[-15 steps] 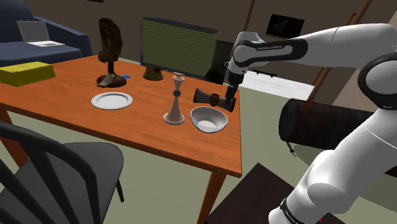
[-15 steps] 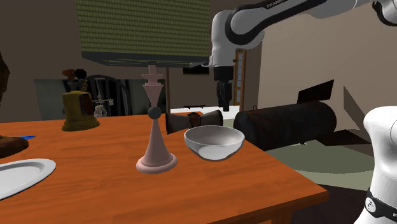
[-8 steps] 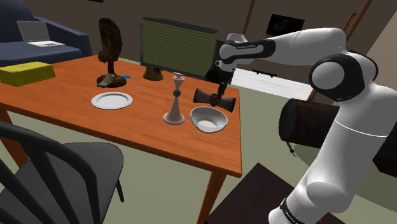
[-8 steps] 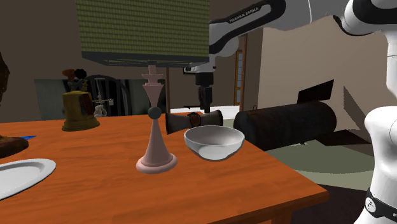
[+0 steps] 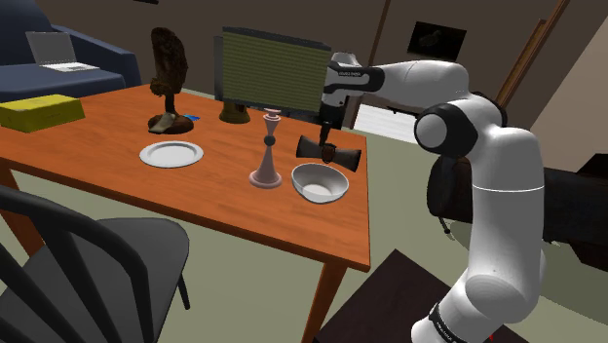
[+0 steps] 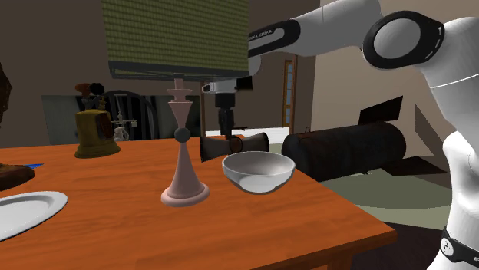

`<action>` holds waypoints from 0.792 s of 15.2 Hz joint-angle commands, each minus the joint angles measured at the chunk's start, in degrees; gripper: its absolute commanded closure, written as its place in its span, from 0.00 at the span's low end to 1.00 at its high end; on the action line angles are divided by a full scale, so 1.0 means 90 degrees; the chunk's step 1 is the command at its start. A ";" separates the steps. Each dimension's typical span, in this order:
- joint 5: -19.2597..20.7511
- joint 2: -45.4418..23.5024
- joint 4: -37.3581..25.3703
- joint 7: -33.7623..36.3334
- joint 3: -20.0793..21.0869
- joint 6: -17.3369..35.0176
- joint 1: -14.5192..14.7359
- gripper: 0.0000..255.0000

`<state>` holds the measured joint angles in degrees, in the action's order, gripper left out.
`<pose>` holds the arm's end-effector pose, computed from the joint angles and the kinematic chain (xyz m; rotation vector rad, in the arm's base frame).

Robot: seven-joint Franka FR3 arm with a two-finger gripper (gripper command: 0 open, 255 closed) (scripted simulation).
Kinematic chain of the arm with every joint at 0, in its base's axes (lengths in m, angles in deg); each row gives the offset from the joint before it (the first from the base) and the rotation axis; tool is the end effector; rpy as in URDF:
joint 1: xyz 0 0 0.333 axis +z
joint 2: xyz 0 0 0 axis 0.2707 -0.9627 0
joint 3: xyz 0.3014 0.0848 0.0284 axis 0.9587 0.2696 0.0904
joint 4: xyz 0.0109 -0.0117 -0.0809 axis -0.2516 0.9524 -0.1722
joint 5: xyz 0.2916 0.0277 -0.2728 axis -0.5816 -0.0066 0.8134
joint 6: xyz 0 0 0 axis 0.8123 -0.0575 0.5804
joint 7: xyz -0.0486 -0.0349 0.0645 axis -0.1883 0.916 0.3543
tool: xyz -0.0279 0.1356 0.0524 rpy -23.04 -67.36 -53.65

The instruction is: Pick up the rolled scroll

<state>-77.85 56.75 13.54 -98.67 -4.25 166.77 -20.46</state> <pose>0.6783 -0.1795 0.4226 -2.9738 -0.8502 0.0098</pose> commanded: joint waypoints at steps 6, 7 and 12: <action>-0.0048 -0.0161 0.0384 -0.0076 0.0039 0.0524 0.0026 0.00; -0.0048 -0.0159 0.0387 -0.0076 0.0038 0.0525 0.0027 0.00; -0.0049 -0.0159 0.0398 -0.0088 0.0035 0.0535 0.0019 1.00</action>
<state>-78.28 55.37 17.03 -99.46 -3.96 171.57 -20.31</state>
